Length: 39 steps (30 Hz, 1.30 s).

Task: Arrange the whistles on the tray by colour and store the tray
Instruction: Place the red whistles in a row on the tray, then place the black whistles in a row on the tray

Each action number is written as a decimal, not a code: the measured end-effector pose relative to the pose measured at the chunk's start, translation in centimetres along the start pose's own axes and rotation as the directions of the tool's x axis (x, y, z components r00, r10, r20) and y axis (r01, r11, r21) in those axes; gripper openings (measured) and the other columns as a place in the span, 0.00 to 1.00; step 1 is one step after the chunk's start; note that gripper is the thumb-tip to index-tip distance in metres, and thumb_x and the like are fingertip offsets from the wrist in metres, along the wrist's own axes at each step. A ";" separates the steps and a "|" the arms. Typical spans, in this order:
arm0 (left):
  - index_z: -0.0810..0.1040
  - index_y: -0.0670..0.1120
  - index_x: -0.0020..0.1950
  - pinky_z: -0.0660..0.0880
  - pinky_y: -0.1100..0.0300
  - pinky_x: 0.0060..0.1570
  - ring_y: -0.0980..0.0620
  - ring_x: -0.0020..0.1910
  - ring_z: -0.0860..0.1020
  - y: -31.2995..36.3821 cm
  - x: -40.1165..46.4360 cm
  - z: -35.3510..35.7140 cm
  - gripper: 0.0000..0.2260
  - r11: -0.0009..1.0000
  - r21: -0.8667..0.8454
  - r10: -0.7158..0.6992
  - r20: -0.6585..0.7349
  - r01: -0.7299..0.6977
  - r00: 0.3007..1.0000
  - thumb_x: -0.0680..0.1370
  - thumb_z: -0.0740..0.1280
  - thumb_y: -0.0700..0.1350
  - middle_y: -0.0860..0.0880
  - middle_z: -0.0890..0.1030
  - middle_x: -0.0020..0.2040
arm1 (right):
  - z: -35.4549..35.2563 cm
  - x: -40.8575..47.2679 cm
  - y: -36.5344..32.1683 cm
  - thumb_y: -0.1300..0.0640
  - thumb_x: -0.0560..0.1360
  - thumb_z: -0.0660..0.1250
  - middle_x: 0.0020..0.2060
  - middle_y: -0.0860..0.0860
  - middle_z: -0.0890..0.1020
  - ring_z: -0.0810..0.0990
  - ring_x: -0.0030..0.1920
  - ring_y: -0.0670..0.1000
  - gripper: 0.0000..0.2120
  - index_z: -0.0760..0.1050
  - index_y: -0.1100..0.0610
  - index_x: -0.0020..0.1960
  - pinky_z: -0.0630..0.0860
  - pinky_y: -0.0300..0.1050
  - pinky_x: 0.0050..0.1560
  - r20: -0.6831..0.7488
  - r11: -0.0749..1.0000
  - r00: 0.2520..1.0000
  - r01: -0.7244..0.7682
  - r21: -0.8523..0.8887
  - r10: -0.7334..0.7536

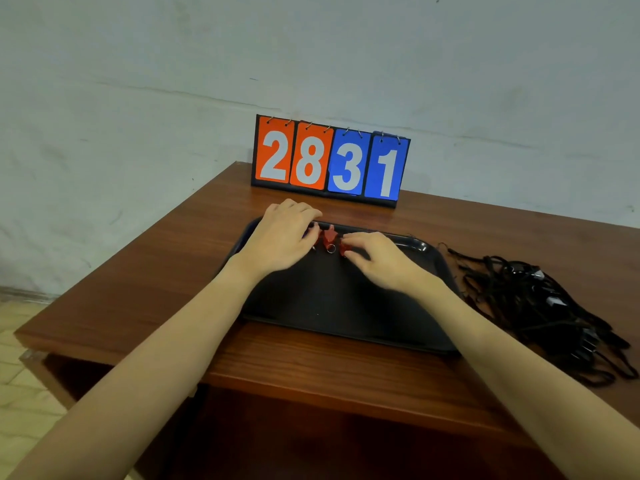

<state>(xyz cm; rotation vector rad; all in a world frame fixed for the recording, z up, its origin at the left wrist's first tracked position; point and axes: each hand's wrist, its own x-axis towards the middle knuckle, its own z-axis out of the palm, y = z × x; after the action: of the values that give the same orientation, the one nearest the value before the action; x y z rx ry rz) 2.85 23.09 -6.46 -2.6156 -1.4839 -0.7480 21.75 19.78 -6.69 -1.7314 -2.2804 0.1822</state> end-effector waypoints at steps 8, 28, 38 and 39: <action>0.71 0.48 0.69 0.63 0.52 0.67 0.50 0.67 0.69 -0.1 0.0 -0.3 0.17 1.000 0.001 0.007 0.003 -0.007 1.000 0.81 0.60 0.48 0.49 0.74 0.67 | -0.8 -0.6 -0.3 0.56 0.79 0.62 0.66 0.52 0.76 0.72 0.67 0.51 0.18 0.71 0.56 0.68 0.67 0.48 0.66 -0.094 0.997 0.995 -0.004 0.077 0.011; 0.72 0.46 0.69 0.69 0.50 0.63 0.49 0.64 0.72 11.7 0.3 0.1 0.18 0.971 -0.086 0.224 0.027 -0.221 0.974 0.81 0.60 0.50 0.48 0.76 0.65 | -4.5 -9.8 8.7 0.55 0.79 0.62 0.63 0.56 0.76 0.74 0.63 0.54 0.18 0.71 0.61 0.66 0.69 0.45 0.64 -0.308 0.965 0.925 -0.167 0.201 0.224; 0.73 0.47 0.68 0.71 0.49 0.61 0.48 0.62 0.73 17.8 2.6 2.8 0.18 0.946 -0.056 0.324 0.108 -0.320 0.940 0.80 0.60 0.50 0.48 0.78 0.64 | -8.2 -15.8 17.3 0.57 0.78 0.63 0.59 0.54 0.79 0.78 0.58 0.50 0.14 0.75 0.58 0.63 0.70 0.38 0.55 -0.396 0.886 0.810 -0.300 0.354 0.432; 0.73 0.47 0.68 0.71 0.48 0.61 0.48 0.62 0.74 18.3 2.7 3.0 0.17 0.943 -0.053 0.333 0.120 -0.329 0.935 0.80 0.61 0.50 0.48 0.78 0.63 | -8.5 -16.0 17.8 0.57 0.78 0.63 0.57 0.54 0.79 0.78 0.55 0.49 0.14 0.75 0.58 0.62 0.70 0.37 0.54 -0.400 0.874 0.797 -0.306 0.377 0.452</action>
<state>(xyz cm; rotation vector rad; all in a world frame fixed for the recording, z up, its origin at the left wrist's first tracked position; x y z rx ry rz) 20.14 16.17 -4.39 -2.8779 -1.0137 -0.5828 44.59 8.82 -5.45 -1.8107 -1.4537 0.1426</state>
